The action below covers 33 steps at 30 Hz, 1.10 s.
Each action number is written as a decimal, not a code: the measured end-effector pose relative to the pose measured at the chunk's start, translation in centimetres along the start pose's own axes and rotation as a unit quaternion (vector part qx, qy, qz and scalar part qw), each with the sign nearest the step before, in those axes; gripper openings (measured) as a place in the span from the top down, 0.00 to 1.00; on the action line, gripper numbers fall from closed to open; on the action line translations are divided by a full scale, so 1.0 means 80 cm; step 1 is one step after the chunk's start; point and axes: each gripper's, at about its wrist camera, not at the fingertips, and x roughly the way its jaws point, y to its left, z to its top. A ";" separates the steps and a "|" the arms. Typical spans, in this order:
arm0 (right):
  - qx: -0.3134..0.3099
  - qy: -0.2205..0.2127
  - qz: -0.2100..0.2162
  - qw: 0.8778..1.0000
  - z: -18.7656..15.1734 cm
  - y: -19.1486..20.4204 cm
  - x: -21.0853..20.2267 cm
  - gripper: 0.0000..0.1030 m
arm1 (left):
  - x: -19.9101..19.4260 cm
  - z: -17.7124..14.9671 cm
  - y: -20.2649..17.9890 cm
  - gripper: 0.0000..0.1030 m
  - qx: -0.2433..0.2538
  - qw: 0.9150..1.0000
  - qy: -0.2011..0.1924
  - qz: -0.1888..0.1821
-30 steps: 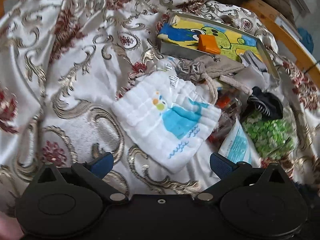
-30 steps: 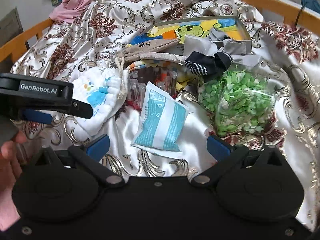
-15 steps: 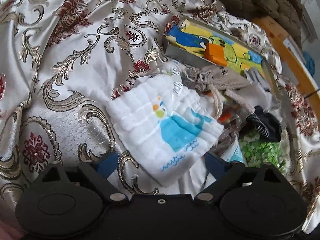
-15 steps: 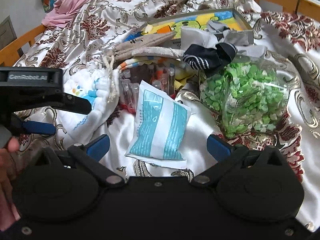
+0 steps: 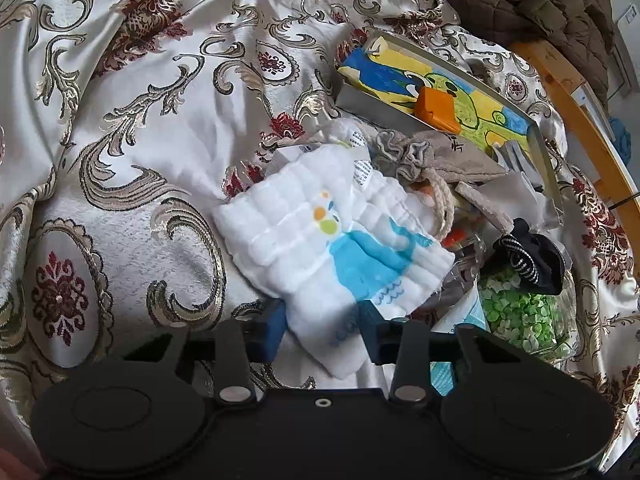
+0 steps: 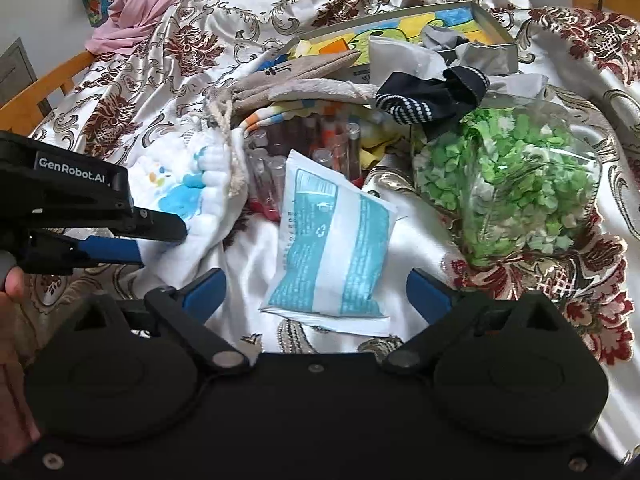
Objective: Organize soft objects
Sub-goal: 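Grasp the white cloth bag with the left tool while the right tool grasps the blue-white packet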
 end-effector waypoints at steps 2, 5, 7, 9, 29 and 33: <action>0.001 0.001 0.001 1.000 0.000 0.000 0.001 0.14 | 0.001 0.000 -0.001 0.66 0.002 1.000 0.003 -0.003; 0.003 0.005 -0.001 1.000 0.000 0.000 0.003 0.19 | 0.002 0.000 -0.003 0.72 0.010 1.000 0.011 -0.005; 0.004 0.009 0.000 1.000 0.000 0.000 0.004 0.21 | 0.003 -0.001 -0.004 0.79 0.016 1.000 0.013 -0.007; 0.002 0.013 0.001 1.000 -0.002 0.000 0.006 0.28 | 0.002 -0.001 -0.005 0.82 0.020 1.000 0.014 -0.008; -0.014 0.013 -0.018 1.000 -0.005 0.000 0.007 0.77 | -0.018 -0.014 -0.023 0.93 0.079 0.997 -0.009 -0.022; -0.019 0.008 -0.019 1.000 -0.004 0.001 0.004 0.81 | -0.024 -0.021 -0.032 0.93 0.107 0.994 -0.017 -0.024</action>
